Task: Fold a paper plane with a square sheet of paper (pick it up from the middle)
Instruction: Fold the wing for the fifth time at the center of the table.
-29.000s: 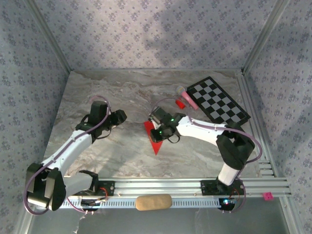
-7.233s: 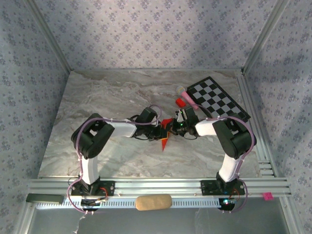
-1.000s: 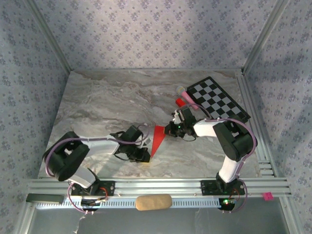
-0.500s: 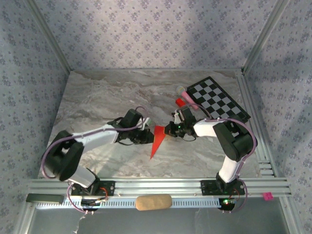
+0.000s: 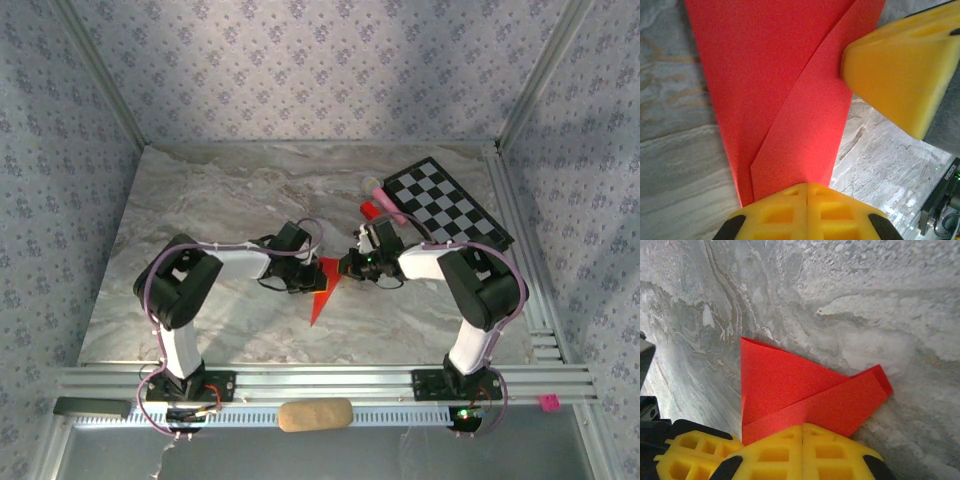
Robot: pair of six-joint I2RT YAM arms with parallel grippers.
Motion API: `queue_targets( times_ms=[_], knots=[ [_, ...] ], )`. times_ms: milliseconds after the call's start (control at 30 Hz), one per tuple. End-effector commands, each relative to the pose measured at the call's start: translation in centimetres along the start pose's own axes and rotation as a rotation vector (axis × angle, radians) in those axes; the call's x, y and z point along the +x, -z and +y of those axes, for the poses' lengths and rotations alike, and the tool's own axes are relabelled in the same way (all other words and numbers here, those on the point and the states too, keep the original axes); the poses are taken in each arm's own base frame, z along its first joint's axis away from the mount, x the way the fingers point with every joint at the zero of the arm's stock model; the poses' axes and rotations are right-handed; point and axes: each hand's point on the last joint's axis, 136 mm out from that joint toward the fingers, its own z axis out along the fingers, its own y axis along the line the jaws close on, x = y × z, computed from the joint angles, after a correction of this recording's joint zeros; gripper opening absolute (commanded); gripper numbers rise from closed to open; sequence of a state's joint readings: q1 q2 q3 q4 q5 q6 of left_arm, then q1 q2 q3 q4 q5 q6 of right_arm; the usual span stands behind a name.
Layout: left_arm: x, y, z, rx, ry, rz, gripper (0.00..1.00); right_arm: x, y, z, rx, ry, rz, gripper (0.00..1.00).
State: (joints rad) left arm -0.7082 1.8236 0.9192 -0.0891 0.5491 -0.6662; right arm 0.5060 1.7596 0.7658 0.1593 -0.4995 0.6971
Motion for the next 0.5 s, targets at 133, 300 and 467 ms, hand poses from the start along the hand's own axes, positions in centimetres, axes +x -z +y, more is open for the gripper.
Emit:
queue_targets(
  times_ms=[133, 300, 467],
  knots=[
    [3.2, -1.2, 2.7, -0.064, 0.042, 0.061, 0.00, -2.1, 0.6, -2.3, 0.087, -0.023, -0.023, 0.05],
    [3.0, -1.1, 2.5, -0.062, 0.040, 0.053, 0.00, -4.1, 0.9, -3.6, 0.107, -0.053, -0.058, 0.06],
    [2.0, -0.5, 1.1, -0.032, 0.017, 0.025, 0.00, -5.0, 1.7, -2.7, 0.073, -0.048, -0.075, 0.07]
  ],
)
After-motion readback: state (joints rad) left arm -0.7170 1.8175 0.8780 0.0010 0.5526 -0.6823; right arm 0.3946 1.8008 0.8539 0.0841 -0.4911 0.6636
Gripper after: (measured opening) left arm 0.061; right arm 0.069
